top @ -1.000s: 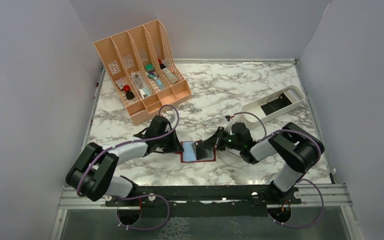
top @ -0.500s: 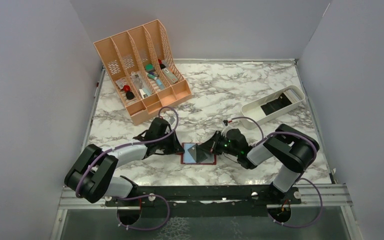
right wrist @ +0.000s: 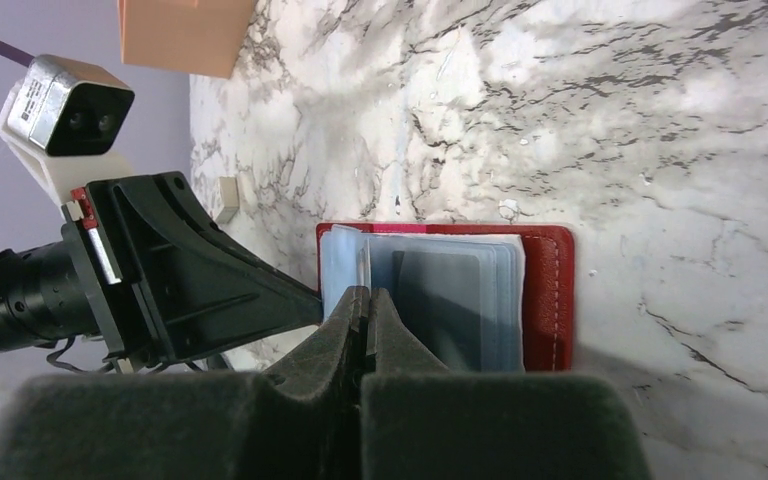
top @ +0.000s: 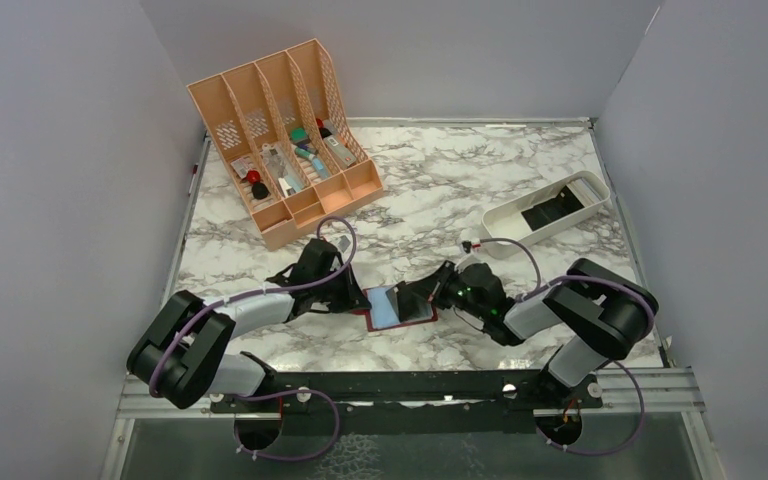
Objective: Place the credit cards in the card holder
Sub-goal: Insert the credit card into the card holder.
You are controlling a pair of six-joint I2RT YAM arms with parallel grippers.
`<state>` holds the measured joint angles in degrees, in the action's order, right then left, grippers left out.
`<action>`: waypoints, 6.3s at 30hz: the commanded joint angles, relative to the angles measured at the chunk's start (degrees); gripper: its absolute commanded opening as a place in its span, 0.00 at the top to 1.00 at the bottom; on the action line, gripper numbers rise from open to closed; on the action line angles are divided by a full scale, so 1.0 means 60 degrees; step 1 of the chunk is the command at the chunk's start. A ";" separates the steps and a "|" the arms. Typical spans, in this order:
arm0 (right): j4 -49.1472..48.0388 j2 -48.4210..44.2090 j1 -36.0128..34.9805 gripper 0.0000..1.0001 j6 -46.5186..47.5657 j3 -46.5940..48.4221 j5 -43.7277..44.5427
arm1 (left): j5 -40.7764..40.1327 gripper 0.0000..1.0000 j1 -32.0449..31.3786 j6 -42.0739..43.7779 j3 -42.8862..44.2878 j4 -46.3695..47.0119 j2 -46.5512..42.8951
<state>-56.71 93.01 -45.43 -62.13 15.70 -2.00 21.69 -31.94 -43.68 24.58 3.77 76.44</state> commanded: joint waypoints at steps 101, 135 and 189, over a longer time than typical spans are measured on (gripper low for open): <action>1.2244 -0.0583 -0.0443 0.45 0.7388 0.5427 -0.2696 | 0.0610 0.89 -0.0843 -0.1170 0.0623 0.0035 -0.1267; 1.0096 -0.0171 0.1037 0.77 0.6272 0.4112 -0.5358 | 0.0054 0.99 -0.1114 -0.1069 -0.0343 0.1532 0.1020; 0.4488 -0.0703 0.1932 0.99 0.3106 0.0586 -0.4006 | -0.0482 0.98 -0.1165 -0.1466 -0.1609 0.1055 -0.0469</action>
<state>-32.88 89.67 -34.06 -45.47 20.56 -32.49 19.11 -38.30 -52.69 17.21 12.97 72.97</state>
